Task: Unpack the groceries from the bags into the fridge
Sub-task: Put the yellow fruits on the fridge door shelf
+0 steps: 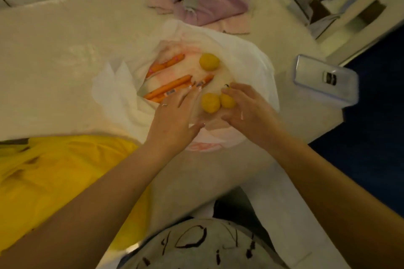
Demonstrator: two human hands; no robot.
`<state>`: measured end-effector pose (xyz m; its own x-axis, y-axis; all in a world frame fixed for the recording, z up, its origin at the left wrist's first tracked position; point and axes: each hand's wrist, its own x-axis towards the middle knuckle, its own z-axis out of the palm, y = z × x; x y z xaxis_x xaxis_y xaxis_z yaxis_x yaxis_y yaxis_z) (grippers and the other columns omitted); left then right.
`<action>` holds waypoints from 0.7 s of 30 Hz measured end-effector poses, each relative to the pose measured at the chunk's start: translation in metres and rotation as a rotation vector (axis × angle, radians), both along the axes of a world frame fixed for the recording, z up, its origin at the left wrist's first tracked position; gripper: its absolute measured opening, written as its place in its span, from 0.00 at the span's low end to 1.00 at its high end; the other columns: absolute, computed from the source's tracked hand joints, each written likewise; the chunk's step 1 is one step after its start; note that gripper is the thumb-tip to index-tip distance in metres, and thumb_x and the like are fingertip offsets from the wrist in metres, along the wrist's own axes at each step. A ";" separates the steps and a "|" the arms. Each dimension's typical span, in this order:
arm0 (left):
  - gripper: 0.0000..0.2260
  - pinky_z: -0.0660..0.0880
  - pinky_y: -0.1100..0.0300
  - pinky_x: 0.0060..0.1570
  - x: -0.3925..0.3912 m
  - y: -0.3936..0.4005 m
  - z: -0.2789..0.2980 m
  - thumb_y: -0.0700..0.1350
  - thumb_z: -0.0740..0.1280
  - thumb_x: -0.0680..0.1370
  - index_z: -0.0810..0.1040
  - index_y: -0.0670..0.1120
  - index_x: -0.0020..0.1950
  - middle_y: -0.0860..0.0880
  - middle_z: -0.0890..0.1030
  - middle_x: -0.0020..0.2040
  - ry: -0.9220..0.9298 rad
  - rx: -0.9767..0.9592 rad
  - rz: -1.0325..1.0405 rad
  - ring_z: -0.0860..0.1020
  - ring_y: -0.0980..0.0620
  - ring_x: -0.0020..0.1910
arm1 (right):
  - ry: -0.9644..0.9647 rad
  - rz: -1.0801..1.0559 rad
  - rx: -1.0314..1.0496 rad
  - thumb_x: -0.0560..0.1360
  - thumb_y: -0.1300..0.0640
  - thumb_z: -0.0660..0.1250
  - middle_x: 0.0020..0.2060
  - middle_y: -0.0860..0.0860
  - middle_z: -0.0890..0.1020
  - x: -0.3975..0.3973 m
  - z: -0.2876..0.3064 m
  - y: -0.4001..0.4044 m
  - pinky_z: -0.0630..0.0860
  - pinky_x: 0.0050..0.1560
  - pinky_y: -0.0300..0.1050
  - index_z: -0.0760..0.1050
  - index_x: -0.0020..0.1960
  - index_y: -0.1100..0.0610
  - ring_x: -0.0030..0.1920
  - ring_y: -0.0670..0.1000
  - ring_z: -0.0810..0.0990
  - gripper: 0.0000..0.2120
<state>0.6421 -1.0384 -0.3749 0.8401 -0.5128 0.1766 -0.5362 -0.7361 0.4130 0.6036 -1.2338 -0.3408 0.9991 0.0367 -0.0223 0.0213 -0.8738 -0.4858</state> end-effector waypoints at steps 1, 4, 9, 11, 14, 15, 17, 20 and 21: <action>0.32 0.70 0.45 0.61 0.006 -0.007 -0.002 0.57 0.64 0.72 0.66 0.41 0.71 0.40 0.71 0.68 0.002 -0.003 0.018 0.70 0.41 0.66 | 0.023 0.013 -0.019 0.71 0.53 0.71 0.69 0.54 0.67 0.013 -0.001 -0.006 0.69 0.64 0.54 0.69 0.69 0.54 0.67 0.58 0.67 0.28; 0.34 0.69 0.46 0.63 0.019 -0.029 -0.009 0.55 0.68 0.72 0.62 0.44 0.74 0.41 0.68 0.70 0.102 0.002 0.120 0.68 0.41 0.68 | 0.085 0.128 -0.097 0.72 0.53 0.70 0.71 0.51 0.64 0.052 -0.006 -0.024 0.66 0.63 0.51 0.65 0.71 0.51 0.69 0.55 0.65 0.29; 0.37 0.64 0.51 0.64 0.022 -0.060 -0.023 0.51 0.71 0.73 0.55 0.48 0.76 0.43 0.65 0.72 0.296 -0.084 0.312 0.65 0.42 0.69 | 0.164 0.457 -0.280 0.73 0.54 0.67 0.71 0.53 0.64 0.096 -0.029 -0.042 0.65 0.67 0.51 0.62 0.72 0.52 0.69 0.56 0.65 0.30; 0.36 0.65 0.51 0.64 0.022 -0.073 -0.029 0.50 0.70 0.73 0.56 0.48 0.76 0.44 0.64 0.72 0.296 -0.059 0.359 0.65 0.43 0.69 | 0.186 0.563 -0.349 0.72 0.53 0.68 0.69 0.53 0.67 0.107 -0.041 -0.049 0.64 0.67 0.50 0.63 0.71 0.53 0.67 0.57 0.67 0.30; 0.35 0.66 0.50 0.63 0.023 -0.088 -0.040 0.49 0.70 0.74 0.57 0.48 0.76 0.43 0.65 0.72 0.302 -0.039 0.432 0.65 0.42 0.69 | 0.209 0.668 -0.419 0.71 0.48 0.68 0.67 0.52 0.68 0.118 -0.051 -0.062 0.62 0.66 0.49 0.62 0.72 0.52 0.66 0.55 0.68 0.31; 0.35 0.66 0.49 0.62 0.022 -0.091 -0.044 0.48 0.70 0.74 0.57 0.47 0.76 0.42 0.66 0.71 0.315 -0.032 0.447 0.66 0.42 0.68 | 0.222 0.697 -0.427 0.71 0.47 0.68 0.67 0.52 0.68 0.120 -0.054 -0.067 0.61 0.67 0.49 0.62 0.72 0.51 0.66 0.55 0.68 0.32; 0.34 0.67 0.48 0.64 0.021 -0.096 -0.053 0.48 0.70 0.74 0.58 0.47 0.75 0.42 0.66 0.71 0.342 -0.008 0.462 0.66 0.41 0.68 | 0.245 0.744 -0.427 0.72 0.45 0.67 0.67 0.51 0.68 0.122 -0.058 -0.074 0.59 0.68 0.51 0.61 0.72 0.49 0.67 0.54 0.67 0.32; 0.31 0.64 0.48 0.67 0.019 -0.100 -0.063 0.49 0.69 0.75 0.61 0.48 0.74 0.44 0.64 0.73 0.364 0.030 0.490 0.64 0.43 0.70 | 0.232 0.787 -0.445 0.72 0.44 0.65 0.67 0.50 0.68 0.123 -0.065 -0.080 0.54 0.69 0.52 0.61 0.72 0.47 0.67 0.54 0.66 0.30; 0.30 0.64 0.48 0.68 0.019 -0.101 -0.066 0.50 0.69 0.75 0.61 0.49 0.74 0.45 0.64 0.73 0.374 0.036 0.503 0.64 0.43 0.70 | 0.213 0.798 -0.454 0.73 0.45 0.65 0.66 0.49 0.69 0.123 -0.068 -0.081 0.53 0.70 0.52 0.61 0.72 0.47 0.67 0.53 0.66 0.30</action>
<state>0.6611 -1.1392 -0.4406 0.9817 -0.0391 -0.1864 0.0554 -0.8777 0.4759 0.7271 -1.3150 -0.4091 0.6556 0.6514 -0.3819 0.6451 -0.7461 -0.1650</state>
